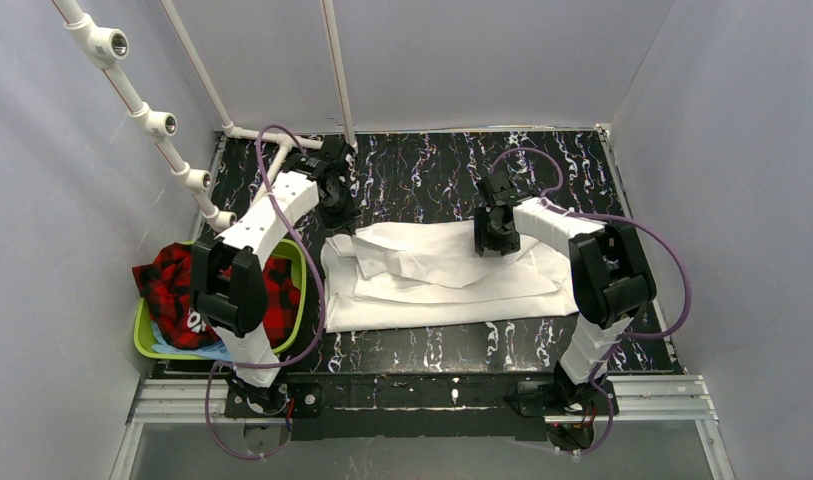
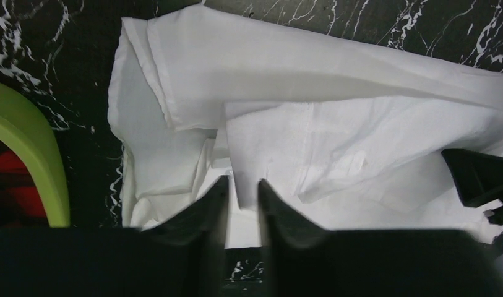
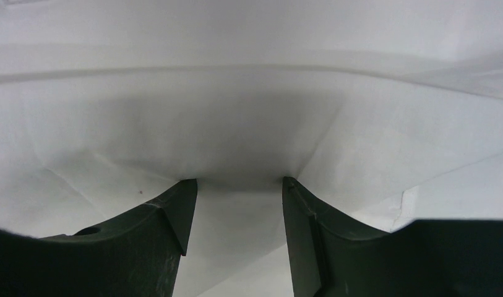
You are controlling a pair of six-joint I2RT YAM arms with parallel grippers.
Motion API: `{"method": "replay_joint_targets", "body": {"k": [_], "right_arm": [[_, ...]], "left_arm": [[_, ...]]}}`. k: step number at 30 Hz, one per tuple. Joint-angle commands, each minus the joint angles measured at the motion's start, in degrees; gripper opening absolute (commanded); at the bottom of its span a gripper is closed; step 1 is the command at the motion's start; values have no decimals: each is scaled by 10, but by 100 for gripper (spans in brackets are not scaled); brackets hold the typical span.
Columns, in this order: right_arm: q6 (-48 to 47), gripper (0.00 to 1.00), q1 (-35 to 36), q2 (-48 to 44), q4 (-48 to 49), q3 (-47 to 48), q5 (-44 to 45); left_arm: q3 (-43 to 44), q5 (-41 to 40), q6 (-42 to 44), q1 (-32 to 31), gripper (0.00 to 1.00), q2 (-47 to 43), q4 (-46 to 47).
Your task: Set up the pet bed
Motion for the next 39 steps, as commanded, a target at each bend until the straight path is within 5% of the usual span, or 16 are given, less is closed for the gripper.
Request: {"method": "replay_joint_targets", "body": {"k": [1,4,8,11,16,23,32,39], "right_arm": [[3,61,-6,20,-10,28,21],[14,61,-10,31,-27,27,32],[20,61,-12,35,-34,22,32],[20,60,-12,31,-27,19,16],[23,57,-12,13,-21,11,13],[41,60,-12,-67,-44,32,-17],[41,53,-12,-100,-4,-56,-199],[67,35,-12,-40,39,-89,-170]], "left_arm": [[38,-26,34,4,35,-1,-31],[31,-14,51,5,69,9,-31],[2,45,74,6,81,20,-8],[-40,124,82,7,76,15,51],[-75,223,59,6,47,8,148],[-77,297,46,1,45,61,235],[-111,253,70,-3,42,126,217],[-138,71,65,-4,45,125,131]]}}
